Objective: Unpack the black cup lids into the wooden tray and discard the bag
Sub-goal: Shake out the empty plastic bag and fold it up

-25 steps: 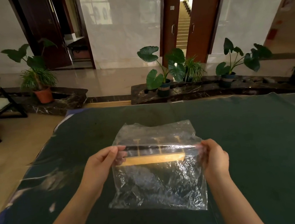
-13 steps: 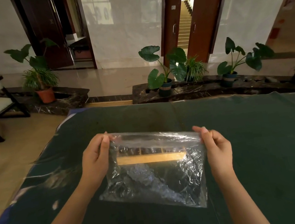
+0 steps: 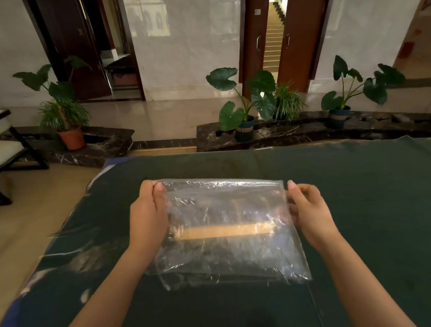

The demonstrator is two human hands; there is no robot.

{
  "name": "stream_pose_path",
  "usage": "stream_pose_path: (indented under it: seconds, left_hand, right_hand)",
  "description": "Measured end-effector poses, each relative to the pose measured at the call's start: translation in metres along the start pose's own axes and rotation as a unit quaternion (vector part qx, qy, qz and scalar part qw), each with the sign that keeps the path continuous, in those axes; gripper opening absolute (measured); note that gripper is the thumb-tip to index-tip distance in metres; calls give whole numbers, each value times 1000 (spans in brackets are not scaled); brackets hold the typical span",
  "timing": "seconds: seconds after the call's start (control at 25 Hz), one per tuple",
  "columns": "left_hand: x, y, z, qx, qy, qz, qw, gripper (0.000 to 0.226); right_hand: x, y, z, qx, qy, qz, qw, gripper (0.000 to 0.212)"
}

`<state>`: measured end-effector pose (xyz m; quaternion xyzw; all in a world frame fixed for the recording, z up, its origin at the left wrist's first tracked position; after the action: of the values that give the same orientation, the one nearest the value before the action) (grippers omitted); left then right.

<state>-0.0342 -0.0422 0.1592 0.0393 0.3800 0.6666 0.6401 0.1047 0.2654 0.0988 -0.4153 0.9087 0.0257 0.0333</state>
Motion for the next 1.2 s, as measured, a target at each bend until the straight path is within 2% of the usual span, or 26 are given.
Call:
stream_pose_path:
  seconds: [0.08, 0.16, 0.2, 0.28, 0.36, 0.44, 0.52, 0.6, 0.64, 0.72, 0.84, 1.04, 1.12, 1.2]
  left_hand:
    - [-3, 4, -10, -22, 14, 4, 1000, 23]
    - [-5, 7, -15, -33, 27, 5, 999, 21]
    - [-5, 7, -14, -33, 32, 4, 999, 20]
    - [-2, 9, -19, -48, 21, -18, 998, 23]
    - [6, 11, -33, -110, -84, -77, 987, 30]
    - [13, 7, -47, -198, -275, -119, 933, 34]
    - [23, -3, -56, -280, -447, -144, 837, 45]
    - [46, -31, -58, -345, -506, -242, 752, 65]
    - [57, -46, -55, -351, -494, -306, 734, 67]
    - [66, -66, -48, -336, -446, -382, 736, 57]
    - [64, -61, -48, -319, -361, -369, 795, 57]
    - [57, -48, -43, -286, -312, -344, 838, 52]
    - [55, -46, -42, -279, -298, -340, 847, 50]
    - [55, -46, -42, -285, -315, -348, 836, 43]
  right_hand:
    - [19, -8, 24, 78, 57, -128, 987, 53]
    - [34, -22, 41, 111, -9, -221, 969, 60]
    - [36, -25, 46, 115, -38, -236, 964, 57]
    - [33, -22, 49, 117, -24, -209, 971, 34]
    - [23, -17, 49, 128, 30, -156, 979, 15]
    - [12, -14, 48, 123, 78, -119, 982, 9]
    - [8, -12, 46, 111, 131, -104, 980, 6]
    - [8, -12, 45, 104, 162, -102, 976, 6]
    - [10, -12, 46, 102, 164, -100, 976, 7]
    - [10, -12, 48, 93, 150, -91, 980, 8]
    - [8, -9, 51, 98, 128, -107, 981, 7]
    - [15, -3, 48, 120, 100, -174, 972, 48]
    - [18, -1, 39, 97, 87, -186, 974, 47]
    - [17, -1, 29, 70, 94, -179, 977, 33]
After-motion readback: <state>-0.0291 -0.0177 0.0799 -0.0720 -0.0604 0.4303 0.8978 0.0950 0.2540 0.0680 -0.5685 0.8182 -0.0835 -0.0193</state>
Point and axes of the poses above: each hand's wrist, its own y-axis towards the middle knuckle, its own x-axis out of the palm, z = x × y, the point moved 10 cm from there along y, towards the middle knuckle, and after that the axes turned 1 degree about -y, right-handed, at the moved point
